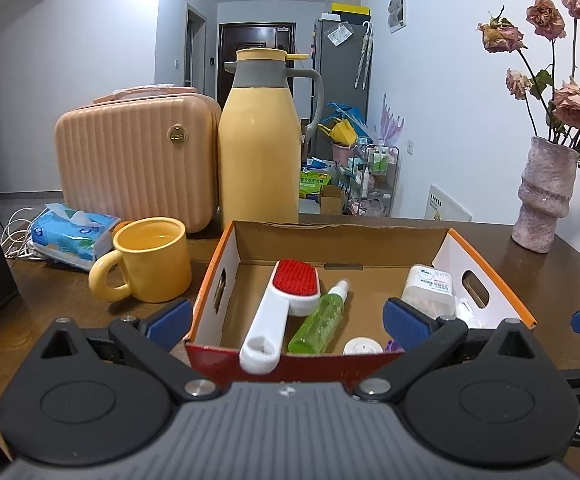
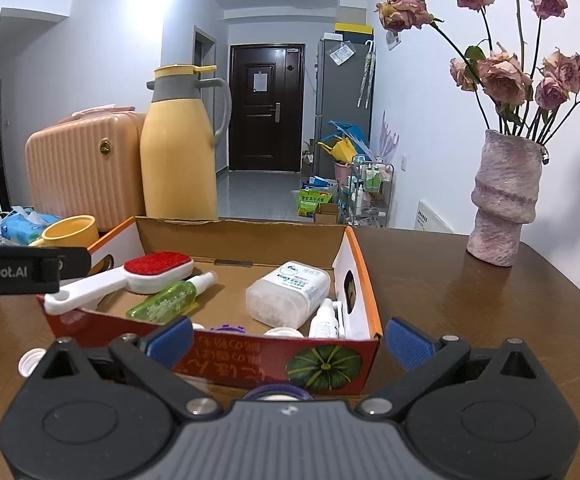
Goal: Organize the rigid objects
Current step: 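Release both items in the box and withdraw both tools toward the table, then grasp the blue knobbed cap with the right tool while the left tool grasps the white plug adapter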
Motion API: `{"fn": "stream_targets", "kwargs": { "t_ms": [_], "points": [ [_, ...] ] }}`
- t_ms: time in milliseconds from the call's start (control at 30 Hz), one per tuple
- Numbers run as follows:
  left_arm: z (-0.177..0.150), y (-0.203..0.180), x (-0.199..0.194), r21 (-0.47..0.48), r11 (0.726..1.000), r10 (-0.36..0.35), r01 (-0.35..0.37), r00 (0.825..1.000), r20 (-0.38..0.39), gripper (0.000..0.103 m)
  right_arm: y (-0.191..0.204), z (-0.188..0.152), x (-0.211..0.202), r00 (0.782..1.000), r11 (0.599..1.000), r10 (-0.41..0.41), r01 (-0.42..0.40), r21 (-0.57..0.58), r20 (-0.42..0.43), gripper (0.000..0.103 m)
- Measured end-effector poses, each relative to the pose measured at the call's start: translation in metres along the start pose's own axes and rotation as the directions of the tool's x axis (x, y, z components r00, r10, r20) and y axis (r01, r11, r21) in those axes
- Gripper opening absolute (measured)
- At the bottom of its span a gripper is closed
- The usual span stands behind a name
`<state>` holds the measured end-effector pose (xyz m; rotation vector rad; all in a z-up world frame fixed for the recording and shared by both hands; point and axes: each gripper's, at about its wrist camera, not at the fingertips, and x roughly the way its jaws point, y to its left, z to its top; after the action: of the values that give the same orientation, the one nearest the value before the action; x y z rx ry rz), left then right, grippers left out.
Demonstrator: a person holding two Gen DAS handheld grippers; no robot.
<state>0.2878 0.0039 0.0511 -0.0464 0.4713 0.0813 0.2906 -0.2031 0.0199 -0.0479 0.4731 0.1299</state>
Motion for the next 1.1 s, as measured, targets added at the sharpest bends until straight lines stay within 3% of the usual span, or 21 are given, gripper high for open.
{"fn": "stream_targets", "kwargs": {
  "t_ms": [500,1100],
  "points": [
    [-0.029,0.013,-0.032,0.011,1.000,-0.001,0.001,0.998,-0.057,0.103,0.011,-0.023,-0.037,0.999,1.000,0.017,-0.018,-0.023,-0.031,0.103],
    [-0.066,0.025,-0.037,0.032,0.999,-0.015,0.021,0.986,-0.166,0.103,0.027,-0.054,-0.038,0.987,0.997,0.062,-0.067,-0.029,-0.145,0.103]
  ]
}}
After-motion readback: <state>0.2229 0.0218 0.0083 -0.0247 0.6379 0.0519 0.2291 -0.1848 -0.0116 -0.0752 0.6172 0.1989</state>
